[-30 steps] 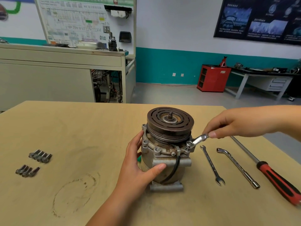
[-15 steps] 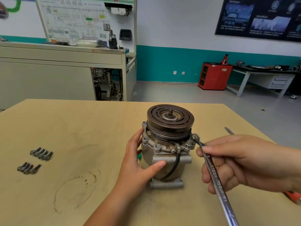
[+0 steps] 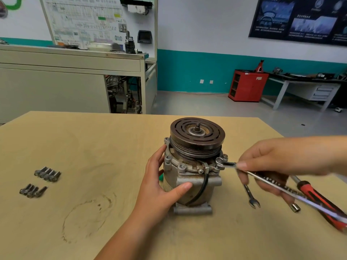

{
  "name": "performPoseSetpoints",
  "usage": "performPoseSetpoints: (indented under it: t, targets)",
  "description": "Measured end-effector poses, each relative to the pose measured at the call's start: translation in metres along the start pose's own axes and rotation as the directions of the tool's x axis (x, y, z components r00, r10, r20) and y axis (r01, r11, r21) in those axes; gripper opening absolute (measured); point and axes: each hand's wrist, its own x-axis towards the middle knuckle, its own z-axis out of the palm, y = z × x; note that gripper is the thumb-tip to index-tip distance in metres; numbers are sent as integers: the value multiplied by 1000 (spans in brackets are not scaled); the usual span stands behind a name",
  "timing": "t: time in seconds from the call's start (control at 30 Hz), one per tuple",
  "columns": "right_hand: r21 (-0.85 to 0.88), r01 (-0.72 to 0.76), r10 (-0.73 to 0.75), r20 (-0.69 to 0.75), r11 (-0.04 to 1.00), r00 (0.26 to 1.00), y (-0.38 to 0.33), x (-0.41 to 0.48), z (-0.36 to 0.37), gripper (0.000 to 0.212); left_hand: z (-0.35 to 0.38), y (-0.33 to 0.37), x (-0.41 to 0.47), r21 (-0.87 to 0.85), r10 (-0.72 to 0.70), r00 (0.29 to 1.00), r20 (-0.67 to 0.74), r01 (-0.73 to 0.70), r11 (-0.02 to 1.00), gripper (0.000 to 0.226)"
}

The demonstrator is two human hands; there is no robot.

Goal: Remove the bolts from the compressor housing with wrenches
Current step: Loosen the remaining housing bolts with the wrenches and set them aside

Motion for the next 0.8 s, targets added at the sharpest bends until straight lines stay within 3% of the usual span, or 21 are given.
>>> performPoseSetpoints:
  t: [0.1,0.23,0.4,0.5,0.57,0.6,0.67,0.7,0.73,0.8]
  targets:
    - [-423,-32,-44,-170,906,984,-3,8,-25,48,0,-1,0,-3,-4,1000,-5,4,1000,81]
    - [-559,80,-256,-245,825,935,-2,28,-39,45,0,0,1,-6,-4,1000,-2,4,1000,82]
    - [-528,91,-219,-185,844,958,17,12,-59,37,-1,-2,1,6,-4,1000,7,4,1000,82]
    - [-341,74,-162,-240,937,957,53,3,-64,24,3,8,-2,71,32,997,-70,-27,997,82]
    - [-204,53,-131,-391,978,911,85,12,-52,18,5,22,-5,220,300,936,-182,-259,941,71]
    - [-148,39,-108,-495,988,862,102,21,-42,18,8,30,-7,267,477,859,-186,-423,866,63]
    - [-3,37,-29,-678,999,735,134,44,-15,19,24,47,-14,214,704,710,-23,-684,697,48]
    - [90,62,24,-732,994,681,145,57,-1,19,37,56,-17,166,724,679,124,-733,659,43]
    - [178,97,75,-762,979,643,153,70,10,18,53,64,-20,149,688,669,283,-739,657,43]
    - [290,174,138,-799,941,585,162,94,25,19,90,72,-26,223,471,681,561,-672,706,48]
